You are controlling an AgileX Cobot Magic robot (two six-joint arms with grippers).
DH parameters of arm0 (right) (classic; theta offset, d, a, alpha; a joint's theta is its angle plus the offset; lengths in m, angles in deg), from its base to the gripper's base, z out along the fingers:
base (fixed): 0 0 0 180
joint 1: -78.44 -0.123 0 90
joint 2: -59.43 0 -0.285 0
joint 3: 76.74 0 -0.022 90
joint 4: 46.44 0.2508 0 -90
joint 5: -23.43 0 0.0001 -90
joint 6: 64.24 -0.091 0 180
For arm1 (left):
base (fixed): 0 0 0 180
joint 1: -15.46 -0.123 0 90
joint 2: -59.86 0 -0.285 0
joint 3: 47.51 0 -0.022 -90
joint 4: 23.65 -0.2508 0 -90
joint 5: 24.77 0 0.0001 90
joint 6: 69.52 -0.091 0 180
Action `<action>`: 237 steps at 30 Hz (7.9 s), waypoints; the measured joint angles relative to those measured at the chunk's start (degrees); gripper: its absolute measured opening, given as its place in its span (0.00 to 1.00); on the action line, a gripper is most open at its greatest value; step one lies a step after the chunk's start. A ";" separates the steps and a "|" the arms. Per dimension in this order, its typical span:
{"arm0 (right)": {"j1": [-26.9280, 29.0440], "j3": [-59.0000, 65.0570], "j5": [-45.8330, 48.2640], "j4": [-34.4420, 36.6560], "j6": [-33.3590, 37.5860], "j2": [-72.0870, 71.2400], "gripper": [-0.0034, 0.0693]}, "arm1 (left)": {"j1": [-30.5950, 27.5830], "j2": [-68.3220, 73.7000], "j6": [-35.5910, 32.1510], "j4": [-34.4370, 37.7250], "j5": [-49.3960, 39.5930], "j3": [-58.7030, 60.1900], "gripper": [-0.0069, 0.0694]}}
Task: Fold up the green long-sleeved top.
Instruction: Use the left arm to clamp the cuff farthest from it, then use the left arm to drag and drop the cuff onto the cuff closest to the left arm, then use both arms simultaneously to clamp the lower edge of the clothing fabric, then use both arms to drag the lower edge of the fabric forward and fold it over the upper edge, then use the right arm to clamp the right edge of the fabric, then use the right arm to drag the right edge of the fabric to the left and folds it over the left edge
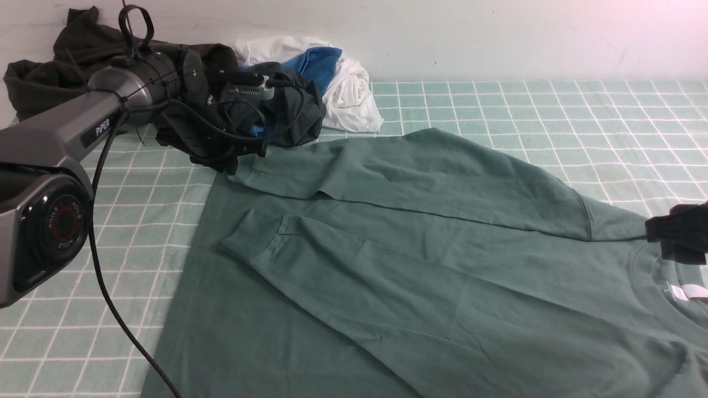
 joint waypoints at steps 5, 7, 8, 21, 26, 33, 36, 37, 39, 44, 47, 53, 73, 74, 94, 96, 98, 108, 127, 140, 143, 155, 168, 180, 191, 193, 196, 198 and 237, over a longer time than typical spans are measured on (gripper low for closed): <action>0.00 0.00 -0.14 0.06 0.13 0.00 0.58 | 0.00 0.05 -1.77 0.06 -1.71 -0.02 0.17; 0.00 0.00 -0.64 0.77 0.19 0.00 0.58 | 0.08 -0.92 -3.63 0.13 -4.46 -0.02 0.17; 0.00 0.00 -0.93 1.72 0.88 0.00 0.58 | 0.25 -2.29 -4.53 0.51 -6.12 0.03 0.17; 0.00 0.00 3.99 18.03 15.64 -0.73 0.58 | 0.14 -31.67 -6.59 14.34 -19.15 14.09 0.17; 0.00 0.00 5.11 20.97 18.57 -4.04 0.58 | 0.09 -42.52 -6.95 14.34 -11.44 40.69 0.17; -4.49 0.00 7.41 22.00 19.24 -8.72 0.58 | 0.32 -49.10 -9.61 14.69 2.94 67.93 0.24; -10.49 0.00 9.92 21.38 19.42 -10.19 0.58 | 0.43 -49.22 -11.32 14.73 4.59 71.12 0.37; -13.07 0.00 12.39 21.31 19.76 -10.83 0.58 | 0.58 -49.44 -11.65 14.73 4.59 71.01 0.44; -14.82 0.00 14.63 21.26 20.11 -11.28 0.58 | 0.83 -49.87 -12.13 14.73 4.15 70.61 0.50; -25.99 0.06 26.30 21.26 22.86 -13.87 0.58 | 6.44 -54.54 -18.37 12.36 -3.80 68.63 0.70; -30.19 0.06 26.82 21.26 24.00 -15.16 0.58 | 14.74 -56.12 -23.67 8.75 -9.32 70.42 0.71; -32.08 0.06 26.99 21.15 25.37 -15.79 0.58 | 28.94 -55.70 -30.12 0.13 -8.54 79.41 0.65; -32.08 0.11 27.01 19.85 25.77 -15.79 0.58 | 32.46 -53.62 -27.62 -6.70 6.02 87.43 0.26; -32.08 0.11 27.01 19.83 25.77 -15.79 0.58 | 32.46 -53.62 -27.49 -6.75 6.22 87.43 0.22; -32.08 7.28 26.39 19.58 43.53 -11.78 0.64 | 32.46 -59.01 -9.73 -11.10 -1.74 84.68 0.09; -32.15 11.00 23.38 18.36 45.59 -9.96 0.68 | 32.46 -59.05 -9.98 -10.30 -2.27 84.68 0.09; -32.15 13.34 18.87 16.36 44.97 -8.53 0.69 | 32.46 -59.05 -9.98 -10.07 -2.32 84.68 0.09; -32.15 15.51 6.58 1.60 36.93 5.43 0.69 | 32.46 -59.05 -10.04 -9.88 -1.26 84.68 0.09; -32.48 14.17 7.40 -3.54 38.53 8.83 0.11 | 32.46 -59.05 -9.92 -9.88 -1.06 84.68 0.09; -19.85 -13.25 8.79 -3.92 46.62 8.73 0.06 | 18.31 -55.73 -9.15 -18.22 -5.10 61.74 0.11; -14.66 -22.50 9.18 1.19 52.40 14.41 0.06 | 14.12 -48.62 -13.59 -18.33 -5.36 48.87 0.11; -9.62 -43.21 6.93 3.22 49.15 35.37 0.07 | 8.22 -17.33 -17.44 -20.02 -6.11 10.24 0.11; -9.09 -50.80 4.49 -5.22 22.85 41.90 0.59 | 4.79 -7.44 -13.10 -19.87 8.46 5.55 0.52; 3.77 -41.11 15.91 9.42 19.37 30.86 0.63 | 5.89 -10.31 -4.94 -11.66 -18.60 1.24 0.43; 14.46 -23.35 4.62 12.24 17.69 29.99 0.64 | 6.06 -10.21 -10.23 -2.59 -18.50 5.37 0.09; 14.71 -23.33 3.54 11.77 17.40 30.82 0.64 | 6.06 -10.21 -10.40 -2.59 -18.39 5.51 0.09; 14.86 -23.33 1.34 10.56 16.69 33.39 0.64 | 6.06 -10.06 -10.53 -2.59 -18.39 5.60 0.09; 14.86 -23.33 0.69 10.51 16.25 34.33 0.64 | 6.06 -10.00 -10.54 -2.59 -18.39 5.65 0.09; -20.74 -39.95 7.63 11.10 19.18 15.64 0.08 | 1.98 -46.44 -5.22 -13.59 -22.16 5.71 0.09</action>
